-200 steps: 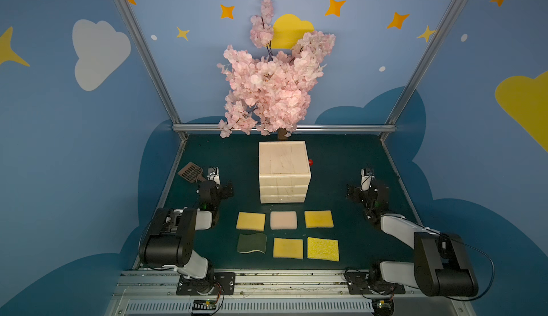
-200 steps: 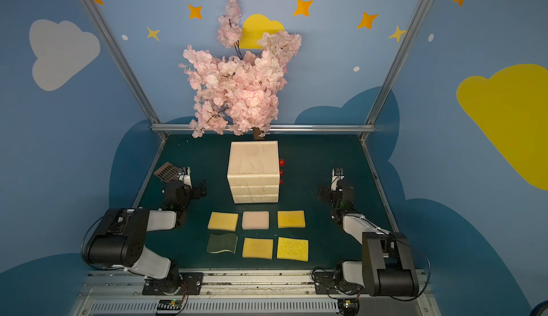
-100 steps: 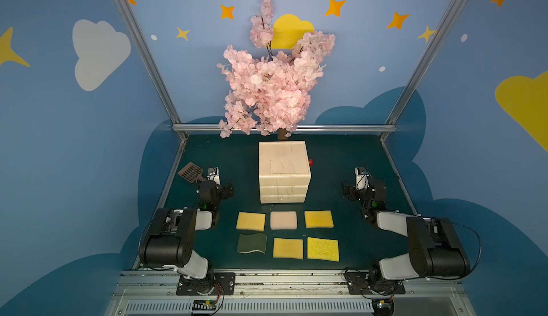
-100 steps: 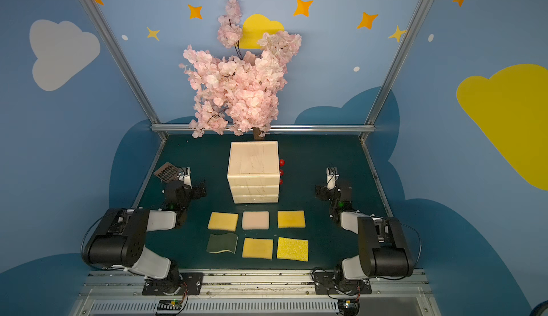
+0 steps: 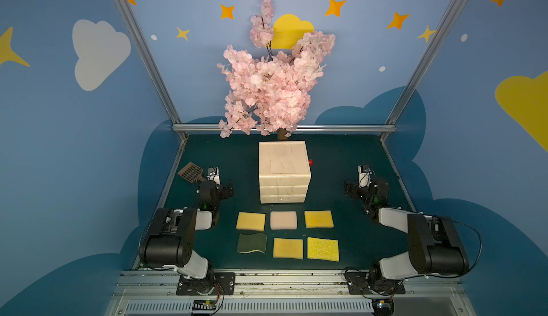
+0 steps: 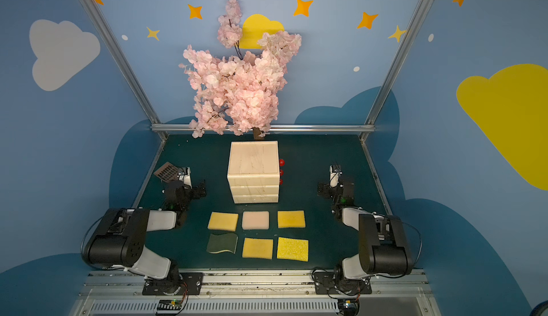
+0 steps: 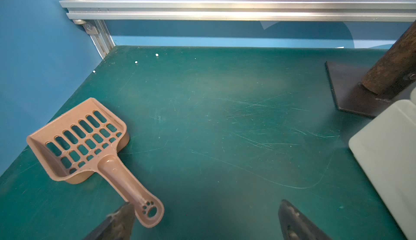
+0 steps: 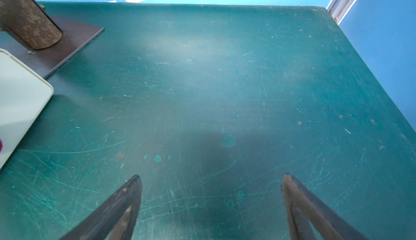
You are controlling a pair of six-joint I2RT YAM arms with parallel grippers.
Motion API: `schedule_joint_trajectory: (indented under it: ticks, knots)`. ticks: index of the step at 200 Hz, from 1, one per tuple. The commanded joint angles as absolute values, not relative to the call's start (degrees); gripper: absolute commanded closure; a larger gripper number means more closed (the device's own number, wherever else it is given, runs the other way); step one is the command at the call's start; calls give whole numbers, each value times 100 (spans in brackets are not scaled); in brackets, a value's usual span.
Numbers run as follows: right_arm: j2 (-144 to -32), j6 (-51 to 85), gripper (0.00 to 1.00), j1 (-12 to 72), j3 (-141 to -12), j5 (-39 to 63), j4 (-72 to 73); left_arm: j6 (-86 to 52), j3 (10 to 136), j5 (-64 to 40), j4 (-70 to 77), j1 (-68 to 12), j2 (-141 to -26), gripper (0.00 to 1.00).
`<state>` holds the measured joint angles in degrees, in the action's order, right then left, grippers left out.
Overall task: Take the sponge out of the drawer
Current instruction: Reset both arms
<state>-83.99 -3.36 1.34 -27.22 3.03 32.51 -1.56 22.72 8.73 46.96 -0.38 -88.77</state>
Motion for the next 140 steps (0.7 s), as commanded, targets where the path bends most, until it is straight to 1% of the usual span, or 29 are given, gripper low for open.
schedule_joint_trajectory:
  ticks: [1,48,140]
  knots:
    - [-8457,-272,4,162,-2804,246,3200,-184,2276,817,4706,-27,-8827,0]
    - [-8431,-317,4,272,-2771,28,3234,-180,2274,816,4711,-31,-8816,0]
    - [-8436,-308,4,268,-2775,40,3235,-167,2268,849,4716,-44,-8817,0]
